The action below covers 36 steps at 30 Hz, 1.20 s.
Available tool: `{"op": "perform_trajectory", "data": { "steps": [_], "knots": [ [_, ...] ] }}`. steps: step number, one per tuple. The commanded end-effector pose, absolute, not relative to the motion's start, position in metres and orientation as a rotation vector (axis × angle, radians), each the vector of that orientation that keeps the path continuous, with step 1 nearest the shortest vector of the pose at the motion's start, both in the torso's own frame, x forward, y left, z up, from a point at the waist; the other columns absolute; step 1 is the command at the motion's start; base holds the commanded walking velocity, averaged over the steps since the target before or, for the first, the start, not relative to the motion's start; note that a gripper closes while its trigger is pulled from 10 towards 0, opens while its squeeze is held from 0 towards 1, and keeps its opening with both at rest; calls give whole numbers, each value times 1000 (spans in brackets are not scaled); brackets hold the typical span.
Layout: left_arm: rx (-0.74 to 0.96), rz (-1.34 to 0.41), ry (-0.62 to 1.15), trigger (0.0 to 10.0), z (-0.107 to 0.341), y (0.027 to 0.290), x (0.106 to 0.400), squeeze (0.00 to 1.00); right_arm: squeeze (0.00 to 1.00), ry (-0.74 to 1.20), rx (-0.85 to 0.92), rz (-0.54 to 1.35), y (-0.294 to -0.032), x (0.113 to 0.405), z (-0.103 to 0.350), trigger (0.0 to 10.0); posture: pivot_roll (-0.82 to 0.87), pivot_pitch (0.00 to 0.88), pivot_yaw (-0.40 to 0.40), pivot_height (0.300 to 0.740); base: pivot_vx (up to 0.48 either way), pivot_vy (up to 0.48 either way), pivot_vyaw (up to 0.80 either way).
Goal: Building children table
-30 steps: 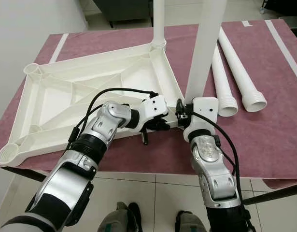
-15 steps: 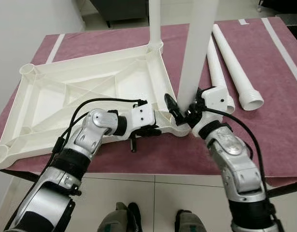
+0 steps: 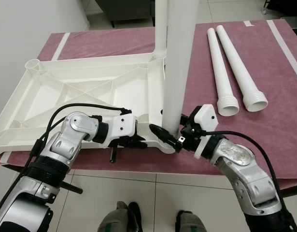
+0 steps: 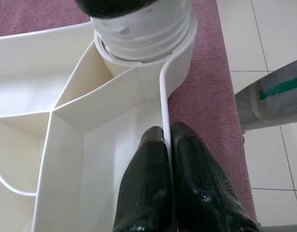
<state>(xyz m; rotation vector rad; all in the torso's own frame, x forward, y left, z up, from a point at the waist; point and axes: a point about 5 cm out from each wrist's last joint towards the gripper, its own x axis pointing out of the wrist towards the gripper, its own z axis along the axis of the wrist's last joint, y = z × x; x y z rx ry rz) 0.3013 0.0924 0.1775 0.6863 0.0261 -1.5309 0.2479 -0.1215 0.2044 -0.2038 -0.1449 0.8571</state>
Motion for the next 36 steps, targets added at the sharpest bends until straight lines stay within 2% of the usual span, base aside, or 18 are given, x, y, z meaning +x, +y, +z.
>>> {"op": "perform_trajectory", "data": {
  "steps": [1,4,9,11,12,13,16,21,25,26,27,28,29,30,33,34,36],
  "knots": [
    [711,-1461,-78,10000,194,90,305,0,0,-136,-176,828,-122,251,201,0,-87,169,172,740,0,0,0],
    [703,-1437,-82,10000,193,87,308,0,0,-124,-179,790,-123,254,198,0,-87,169,172,740,0,0,0],
    [637,-1274,-112,10000,199,61,330,0,0,-40,-227,435,-134,277,178,0,-90,169,171,740,0,0,0],
    [637,-1274,-112,10000,199,61,330,0,0,-40,-227,435,-134,277,178,0,-90,169,171,740,0,0,0],
    [618,-1212,-120,10000,203,50,338,0,0,-9,-229,273,-137,284,172,0,-93,163,172,740,0,0,0],
    [618,-1212,-120,10000,203,50,338,0,0,-9,-229,273,-137,284,172,0,-93,163,172,740,0,0,0],
    [587,-1116,-125,10000,210,32,349,0,0,48,-196,36,-143,290,163,0,-94,161,172,740,0,0,0],
    [579,-1059,-128,10000,213,21,354,0,0,78,-168,-100,-144,290,158,0,-97,160,175,740,0,0,0],
    [574,-1049,-134,10000,213,18,354,0,0,25,-132,-92,-135,290,165,0,-99,162,179,740,0,0,0],
    [575,-1054,-137,10000,213,18,354,0,0,-6,-122,-68,-130,291,169,3294,-99,162,179,740,0,0,0],
    [575,-1054,-137,10000,213,18,354,0,0,-6,-122,-68,-130,291,169,3294,-99,162,179,740,0,0,0],
    [576,-1065,-139,10000,212,20,353,0,0,-42,-115,-35,-128,291,174,10000,-98,164,178,740,0,0,0],
    [576,-1065,-139,10000,212,20,353,0,0,-42,-115,-35,-128,291,174,10000,-98,164,178,740,0,0,0],
    [579,-1075,-141,10000,211,22,352,0,1000,-73,-110,11,-127,291,179,10000,-97,164,177,740,0,0,0],
    [584,-1096,-146,10000,211,25,350,0,1000,-129,-104,72,-126,291,188,10000,-94,165,175,740,0,0,0],
    [590,-1132,-152,10000,210,28,346,0,0,-186,-97,136,-128,290,200,10000,-93,164,175,740,0,0,0],
    [609,-1213,-164,10000,208,35,337,0,0,-261,-109,242,-130,288,218,10000,-94,165,174,740,0,0,0]
  ]
}}
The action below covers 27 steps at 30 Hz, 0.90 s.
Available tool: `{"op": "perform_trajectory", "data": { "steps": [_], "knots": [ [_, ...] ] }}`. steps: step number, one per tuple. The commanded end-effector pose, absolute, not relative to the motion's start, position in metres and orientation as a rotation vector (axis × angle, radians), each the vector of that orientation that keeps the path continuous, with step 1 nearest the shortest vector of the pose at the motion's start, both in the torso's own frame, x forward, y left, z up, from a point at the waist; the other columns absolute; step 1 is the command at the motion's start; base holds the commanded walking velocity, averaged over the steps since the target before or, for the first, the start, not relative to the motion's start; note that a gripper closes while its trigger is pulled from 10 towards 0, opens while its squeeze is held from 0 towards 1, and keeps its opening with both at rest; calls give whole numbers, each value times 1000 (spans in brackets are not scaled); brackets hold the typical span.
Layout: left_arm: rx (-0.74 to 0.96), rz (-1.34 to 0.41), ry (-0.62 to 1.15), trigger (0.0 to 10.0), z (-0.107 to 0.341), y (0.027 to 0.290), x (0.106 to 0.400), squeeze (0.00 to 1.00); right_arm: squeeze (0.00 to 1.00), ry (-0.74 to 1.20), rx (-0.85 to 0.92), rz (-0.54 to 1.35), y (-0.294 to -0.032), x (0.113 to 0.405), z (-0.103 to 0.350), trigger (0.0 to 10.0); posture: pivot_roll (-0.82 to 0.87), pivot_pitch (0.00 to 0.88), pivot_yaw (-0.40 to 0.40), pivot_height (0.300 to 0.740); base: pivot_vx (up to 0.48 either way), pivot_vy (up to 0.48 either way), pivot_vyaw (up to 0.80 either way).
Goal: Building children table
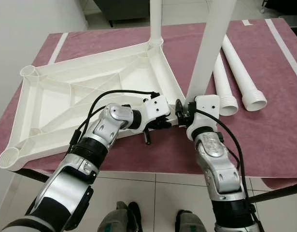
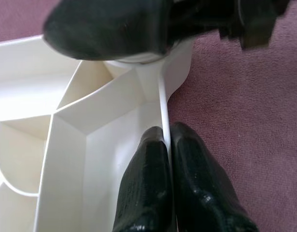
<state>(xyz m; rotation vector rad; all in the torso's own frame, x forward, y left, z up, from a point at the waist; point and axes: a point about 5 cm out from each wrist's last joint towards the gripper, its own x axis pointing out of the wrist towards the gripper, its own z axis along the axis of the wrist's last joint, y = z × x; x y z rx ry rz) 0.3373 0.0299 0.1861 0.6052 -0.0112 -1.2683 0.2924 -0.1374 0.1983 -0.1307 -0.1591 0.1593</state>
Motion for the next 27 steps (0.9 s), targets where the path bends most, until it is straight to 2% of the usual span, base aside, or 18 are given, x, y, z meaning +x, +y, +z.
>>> {"op": "perform_trajectory", "data": {
  "steps": [1,6,8,10,14,21,22,27],
  "knots": [
    [622,-1254,-166,10000,206,40,331,0,0,-284,-127,294,-133,287,225,10000,-92,165,173,740,0,0,0],
    [661,-1368,-154,10000,201,58,317,0,0,-302,-199,469,-140,280,237,10000,-88,164,171,740,0,0,0],
    [689,-1425,-134,10000,199,70,308,0,0,-258,-240,634,-140,272,234,10000,-83,164,169,740,0,0,0],
    [694,-1434,-131,10000,199,73,307,0,0,-243,-249,671,-139,270,232,10000,-83,164,169,740,0,0,0],
    [717,-1463,-111,10000,197,84,304,0,0,-160,-289,867,-132,258,219,10000,-76,165,167,740,0,0,0],
    [714,-1472,-112,10000,200,88,301,0,0,-131,-273,967,-129,253,214,9922,-74,164,169,740,0,0,0],
    [705,-1455,-127,10000,203,86,303,0,0,-129,-231,959,-129,254,212,0,-77,164,170,740,0,0,0],
    [695,-1447,-134,10000,204,85,304,0,0,-123,-212,948,-129,255,210,0,-77,164,170,740,0,0,0]
  ]
}}
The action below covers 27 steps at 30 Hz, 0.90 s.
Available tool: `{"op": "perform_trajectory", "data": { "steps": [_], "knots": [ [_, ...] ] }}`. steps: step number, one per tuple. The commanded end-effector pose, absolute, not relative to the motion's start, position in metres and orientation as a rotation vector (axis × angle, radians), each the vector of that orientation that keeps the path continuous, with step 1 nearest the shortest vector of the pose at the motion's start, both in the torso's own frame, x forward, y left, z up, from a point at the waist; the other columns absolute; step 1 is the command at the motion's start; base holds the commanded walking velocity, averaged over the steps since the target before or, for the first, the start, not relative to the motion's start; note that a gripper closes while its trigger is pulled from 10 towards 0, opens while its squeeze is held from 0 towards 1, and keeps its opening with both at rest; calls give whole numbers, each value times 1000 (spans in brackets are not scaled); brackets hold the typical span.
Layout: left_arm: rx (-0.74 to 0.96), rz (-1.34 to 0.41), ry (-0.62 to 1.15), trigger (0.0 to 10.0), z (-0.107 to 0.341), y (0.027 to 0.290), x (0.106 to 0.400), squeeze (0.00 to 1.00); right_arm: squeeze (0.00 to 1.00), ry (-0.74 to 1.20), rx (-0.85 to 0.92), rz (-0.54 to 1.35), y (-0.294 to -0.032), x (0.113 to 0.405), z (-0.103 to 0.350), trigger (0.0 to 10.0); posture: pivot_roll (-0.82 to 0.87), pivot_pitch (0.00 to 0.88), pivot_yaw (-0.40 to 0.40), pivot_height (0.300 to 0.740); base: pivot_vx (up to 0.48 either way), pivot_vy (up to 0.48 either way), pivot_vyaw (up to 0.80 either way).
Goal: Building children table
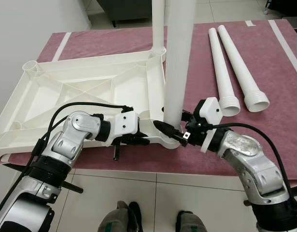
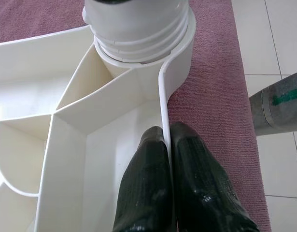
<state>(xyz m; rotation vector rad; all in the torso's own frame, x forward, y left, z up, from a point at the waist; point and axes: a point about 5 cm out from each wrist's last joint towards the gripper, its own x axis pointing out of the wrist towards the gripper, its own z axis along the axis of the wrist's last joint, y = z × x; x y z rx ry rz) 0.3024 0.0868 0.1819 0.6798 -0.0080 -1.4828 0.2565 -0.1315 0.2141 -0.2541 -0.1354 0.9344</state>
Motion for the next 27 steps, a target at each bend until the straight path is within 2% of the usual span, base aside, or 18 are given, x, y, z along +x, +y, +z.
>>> {"op": "perform_trajectory", "data": {
  "steps": [1,3,6,9,11,12,16,18,23,24,25,26,27],
  "knots": [
    [684,-1437,-145,10000,206,82,306,0,0,-107,-185,913,-130,256,207,0,-79,164,172,740,0,0,0],
    [684,-1437,-145,10000,206,82,306,0,0,-107,-185,913,-130,256,207,0,-79,164,172,740,0,0,0],
    [667,-1356,-180,10000,212,64,321,0,0,-15,-212,611,-135,276,186,0,-80,166,171,740,0,0,0],
    [664,-1340,-186,10000,213,60,324,0,0,4,-220,547,-136,280,182,0,-80,166,171,740,0,0,0],
    [645,-1278,-200,10000,217,46,335,0,0,70,-210,298,-144,289,171,0,-81,168,171,740,0,0,0],
    [615,-1238,-201,10000,220,32,342,0,0,104,-224,117,-148,290,162,0,-84,170,172,740,0,0,0],
    [599,-1224,-199,10000,220,22,345,0,0,122,-225,26,-148,288,156,0,-86,170,177,740,0,0,0],
    [610,-1195,-187,10000,216,7,348,0,0,161,-192,-97,-145,285,146,0,-90,171,179,740,0,0,0],
    [602,-1186,-183,10000,214,1,349,0,0,116,-137,-107,-136,286,150,0,-95,176,187,740,0,0,0],
    [598,-1193,-186,10000,214,1,348,0,0,66,-128,-82,-133,287,158,6000,-95,177,188,740,0,0,0],
    [597,-1199,-189,10000,214,2,347,0,0,33,-125,-64,-132,288,163,6000,-94,177,188,740,0,0,0],
    [598,-1201,-191,10000,214,4,347,0,0,-9,-133,-47,-131,288,169,10000,-92,177,186,740,0,0,0],
    [601,-1197,-194,10000,214,6,348,0,0,-46,-132,-39,-130,288,175,10000,-92,177,186,740,0,0,0]
  ]
}}
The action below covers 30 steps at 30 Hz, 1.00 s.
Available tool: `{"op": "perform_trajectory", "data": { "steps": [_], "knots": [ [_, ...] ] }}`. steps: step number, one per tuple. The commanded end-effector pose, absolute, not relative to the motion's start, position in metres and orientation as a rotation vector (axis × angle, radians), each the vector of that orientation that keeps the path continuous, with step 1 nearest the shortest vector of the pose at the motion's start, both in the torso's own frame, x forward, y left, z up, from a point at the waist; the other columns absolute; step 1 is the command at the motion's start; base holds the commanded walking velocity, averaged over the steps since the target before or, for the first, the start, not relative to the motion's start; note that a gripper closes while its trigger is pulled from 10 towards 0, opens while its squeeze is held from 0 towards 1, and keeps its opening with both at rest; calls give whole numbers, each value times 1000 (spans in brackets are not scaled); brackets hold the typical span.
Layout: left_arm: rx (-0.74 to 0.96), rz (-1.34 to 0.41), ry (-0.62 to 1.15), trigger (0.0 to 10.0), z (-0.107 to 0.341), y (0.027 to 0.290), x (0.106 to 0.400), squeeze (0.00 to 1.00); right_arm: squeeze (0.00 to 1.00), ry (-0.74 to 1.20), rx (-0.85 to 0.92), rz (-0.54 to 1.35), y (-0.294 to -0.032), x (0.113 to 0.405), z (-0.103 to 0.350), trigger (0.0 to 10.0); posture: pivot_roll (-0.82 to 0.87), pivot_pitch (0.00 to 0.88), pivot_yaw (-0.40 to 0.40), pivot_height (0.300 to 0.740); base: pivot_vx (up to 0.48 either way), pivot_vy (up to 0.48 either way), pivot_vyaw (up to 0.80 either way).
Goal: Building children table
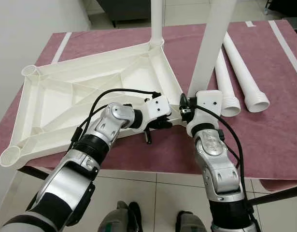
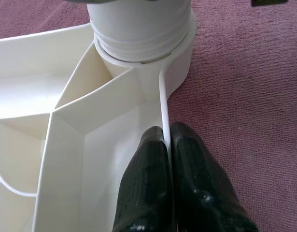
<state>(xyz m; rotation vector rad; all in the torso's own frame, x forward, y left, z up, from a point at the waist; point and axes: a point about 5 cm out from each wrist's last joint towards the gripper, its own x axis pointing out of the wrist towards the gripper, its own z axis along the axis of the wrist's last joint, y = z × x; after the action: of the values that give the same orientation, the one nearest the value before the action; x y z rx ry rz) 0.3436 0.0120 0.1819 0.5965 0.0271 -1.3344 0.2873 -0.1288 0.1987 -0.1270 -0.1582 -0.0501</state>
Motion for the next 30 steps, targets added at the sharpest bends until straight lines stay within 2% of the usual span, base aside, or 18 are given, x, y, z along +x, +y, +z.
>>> {"op": "perform_trajectory", "data": {
  "steps": [1,2,5,6,7,8,10,11,12,17,19,23,27,28,29,30],
  "knots": [
    [601,-1197,-194,10000,214,6,348,0,0,-46,-132,-39,-130,288,175,10000,-92,177,186,740,0,0,0],
    [603,-1192,-196,10000,213,7,348,0,1000,-65,-131,-38,-130,288,178,10000,-92,177,186,740,0,0,0],
    [606,-1189,-203,10000,214,11,349,0,1000,-125,-93,38,-126,289,190,10000,-86,175,180,740,0,0,0],
    [613,-1198,-207,10000,215,14,348,0,0,-165,-85,103,-125,289,198,10000,-84,174,178,740,0,0,0],
    [613,-1198,-207,10000,215,14,348,0,0,-165,-85,103,-125,289,198,10000,-84,174,178,740,0,0,0],
    [630,-1246,-215,10000,214,23,342,0,0,-229,-76,235,-125,288,215,10000,-82,173,176,740,0,0,0],
    [638,-1266,-217,10000,214,27,340,0,0,-247,-79,278,-126,287,219,10000,-82,173,176,740,0,0,0],
    [658,-1313,-214,10000,211,37,334,0,0,-262,-98,376,-128,284,226,10000,-82,173,176,740,0,0,0],
    [658,-1313,-214,10000,211,37,334,0,0,-262,-98,376,-128,284,226,10000,-82,173,176,740,0,0,0],
    [709,-1454,-181,10000,207,70,314,0,0,-245,-176,651,-134,270,234,10000,-75,173,177,740,0,0,0],
    [712,-1463,-179,10000,207,72,313,0,0,-240,-180,675,-135,269,234,10000,-75,173,177,740,0,0,0],
    [721,-1476,-178,10000,213,89,308,0,0,-131,-239,899,-134,256,218,10000,-68,170,170,740,0,0,0],
    [721,-1478,-174,10000,215,92,306,0,0,-116,-231,940,-134,253,216,10000,-65,167,168,740,0,0,0],
    [720,-1477,-170,10000,215,94,306,0,0,-112,-227,957,-134,252,216,7882,-65,167,168,740,0,0,0],
    [718,-1476,-168,10000,215,94,306,0,0,-108,-217,968,-134,252,215,0,-66,167,168,740,0,0,0],
    [713,-1470,-170,10000,215,93,306,0,0,-110,-201,963,-133,252,214,0,-66,166,168,740,0,0,0]
  ]
}}
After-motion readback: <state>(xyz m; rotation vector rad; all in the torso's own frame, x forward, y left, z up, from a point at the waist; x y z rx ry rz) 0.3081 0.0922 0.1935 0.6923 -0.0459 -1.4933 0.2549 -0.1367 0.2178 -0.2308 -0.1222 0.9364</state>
